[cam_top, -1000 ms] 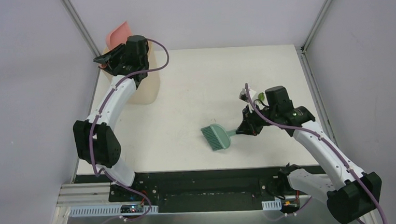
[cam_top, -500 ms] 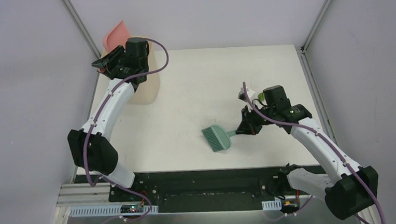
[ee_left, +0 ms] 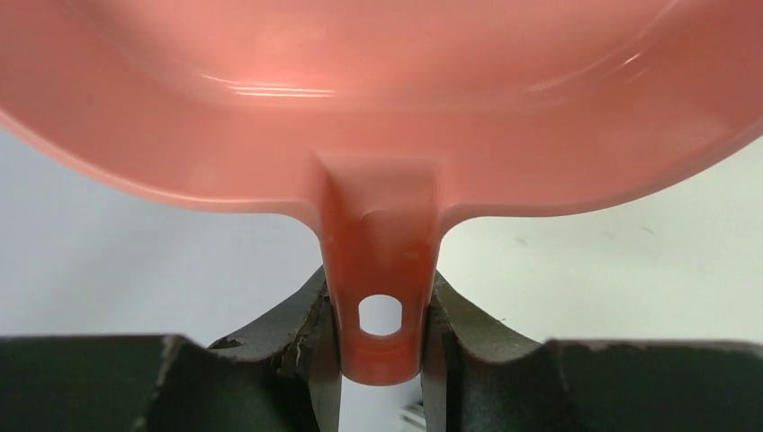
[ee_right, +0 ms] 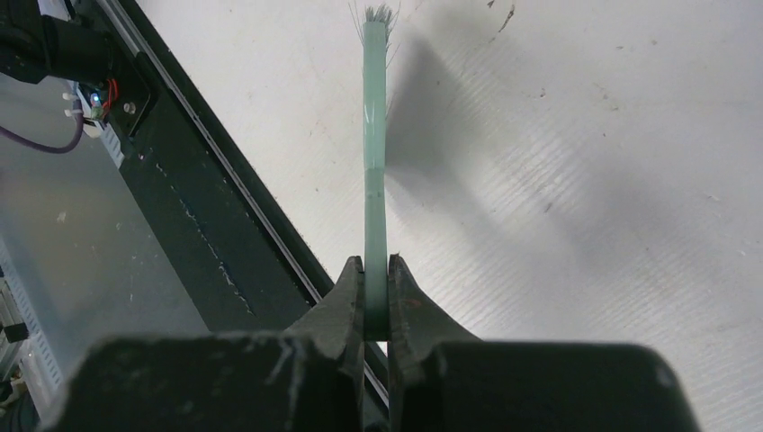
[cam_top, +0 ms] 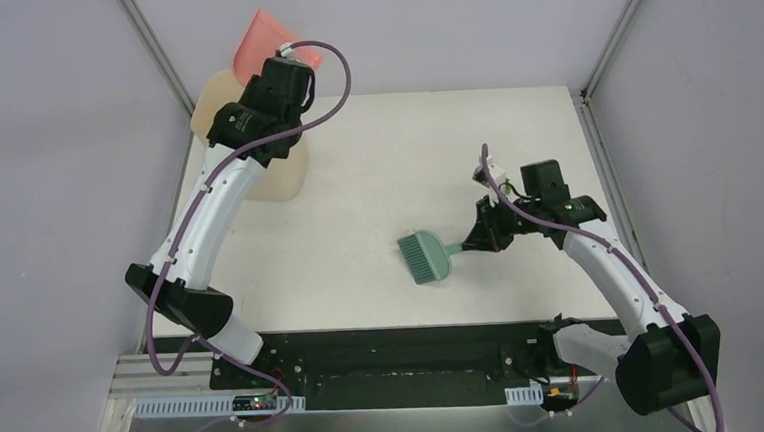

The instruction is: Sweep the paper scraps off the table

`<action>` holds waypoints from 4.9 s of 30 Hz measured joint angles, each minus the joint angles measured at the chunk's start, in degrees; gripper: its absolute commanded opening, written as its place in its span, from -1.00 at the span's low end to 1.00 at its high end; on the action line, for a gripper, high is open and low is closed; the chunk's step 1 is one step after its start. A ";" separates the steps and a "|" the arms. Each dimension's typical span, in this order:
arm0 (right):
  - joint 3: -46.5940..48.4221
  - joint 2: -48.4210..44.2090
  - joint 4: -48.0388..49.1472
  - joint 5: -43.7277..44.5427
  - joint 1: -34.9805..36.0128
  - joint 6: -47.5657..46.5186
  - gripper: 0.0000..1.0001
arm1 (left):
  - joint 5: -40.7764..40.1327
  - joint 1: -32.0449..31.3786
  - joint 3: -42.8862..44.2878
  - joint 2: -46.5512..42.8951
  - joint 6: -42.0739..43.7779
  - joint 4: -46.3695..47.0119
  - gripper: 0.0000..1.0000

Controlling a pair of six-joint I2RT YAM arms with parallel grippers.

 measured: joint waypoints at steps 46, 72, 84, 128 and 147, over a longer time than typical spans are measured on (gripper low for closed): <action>46.40 32.41 -15.17 47.45 -17.73 -10.49 -1.00 | 65.02 -22.36 -27.06 23.58 -27.56 17.18 -0.46; 50.58 35.95 -15.32 43.93 -21.00 -10.69 -1.00 | 54.95 -28.13 -28.85 22.51 -26.60 21.59 -0.63; 57.00 44.98 -19.06 44.48 -18.40 -11.67 -1.00 | 55.98 -27.98 -23.43 24.30 -25.33 13.53 -0.71; 49.18 33.03 -29.88 6.25 -8.85 4.57 -1.00 | 67.69 -20.68 -19.63 26.51 -20.72 1.77 -0.79; 53.09 30.77 -26.34 41.90 -12.00 -3.89 -1.00 | 64.65 -21.42 -20.50 23.71 -20.59 0.22 -0.79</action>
